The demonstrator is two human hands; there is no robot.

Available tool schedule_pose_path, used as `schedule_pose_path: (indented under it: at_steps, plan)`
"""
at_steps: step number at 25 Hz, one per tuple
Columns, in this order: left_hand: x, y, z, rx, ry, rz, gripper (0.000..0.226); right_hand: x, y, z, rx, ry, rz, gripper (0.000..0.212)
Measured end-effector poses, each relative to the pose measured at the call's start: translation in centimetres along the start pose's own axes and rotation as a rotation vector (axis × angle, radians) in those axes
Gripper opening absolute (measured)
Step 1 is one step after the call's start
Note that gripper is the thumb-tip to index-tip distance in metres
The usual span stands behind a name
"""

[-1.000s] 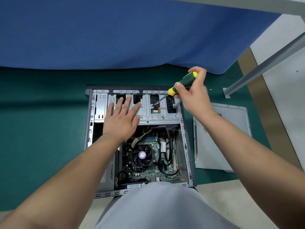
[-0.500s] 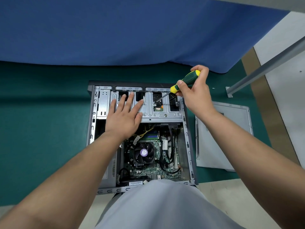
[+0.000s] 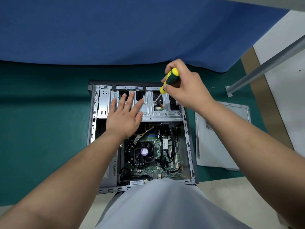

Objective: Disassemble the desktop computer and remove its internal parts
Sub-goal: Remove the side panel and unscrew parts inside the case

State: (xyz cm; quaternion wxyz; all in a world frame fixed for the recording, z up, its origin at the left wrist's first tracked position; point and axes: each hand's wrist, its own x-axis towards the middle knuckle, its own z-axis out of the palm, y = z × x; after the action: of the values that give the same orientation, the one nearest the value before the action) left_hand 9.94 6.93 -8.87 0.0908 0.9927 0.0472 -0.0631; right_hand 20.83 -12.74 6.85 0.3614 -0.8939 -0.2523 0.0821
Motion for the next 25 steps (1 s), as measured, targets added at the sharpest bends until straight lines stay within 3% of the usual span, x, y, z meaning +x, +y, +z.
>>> schedule_pose_path:
  at_steps: [4,6,9,11,13,15,16,17,20,21,23,25]
  plan:
    - [0.0,0.1,-0.1,0.000,-0.011,-0.008,0.060,2.6,-2.2,-1.7,-0.059,-0.138,0.159,0.022]
    - [0.0,0.1,-0.1,-0.001,-0.012,-0.011,0.060,3.5,-3.1,-2.2,-0.254,-0.197,0.151,0.011]
    - [0.0,0.2,-0.1,-0.004,-0.008,-0.016,0.060,4.0,-3.3,-1.9,-0.716,-0.091,0.118,0.058]
    - [0.0,0.3,-0.1,-0.005,-0.012,-0.015,0.060,4.2,-3.4,-1.8,-0.898,-0.013,0.086,0.064]
    - [0.0,0.2,-0.2,-0.008,-0.016,-0.012,0.059,4.5,-3.2,-2.3,-0.872,-0.113,-0.034,0.046]
    - [0.1,0.2,-0.4,-0.011,-0.024,-0.009,0.058,4.8,-3.1,-3.4,-0.739,-0.332,-0.202,0.024]
    - [0.0,0.2,-0.4,-0.014,-0.027,-0.008,0.058,4.8,-3.2,-3.7,-0.704,-0.406,-0.256,0.024]
    - [0.0,0.2,-0.5,-0.017,-0.029,-0.009,0.058,4.8,-3.2,-3.9,-0.712,-0.415,-0.269,0.028]
    - [0.0,0.2,-0.4,-0.020,-0.037,-0.010,0.059,4.5,-3.3,-3.3,-0.960,-0.168,-0.234,0.048]
    - [0.0,0.2,-0.4,-0.020,-0.036,-0.011,0.059,4.2,-3.2,-3.2,-0.979,-0.124,-0.276,0.046]
    - [0.0,0.2,-0.4,-0.016,-0.032,-0.008,0.059,3.8,-3.0,-3.0,-0.911,-0.175,-0.346,0.029]
    - [0.0,0.2,-0.4,-0.017,-0.037,-0.005,0.060,3.7,-3.0,-2.7,-0.860,-0.209,-0.309,0.035]
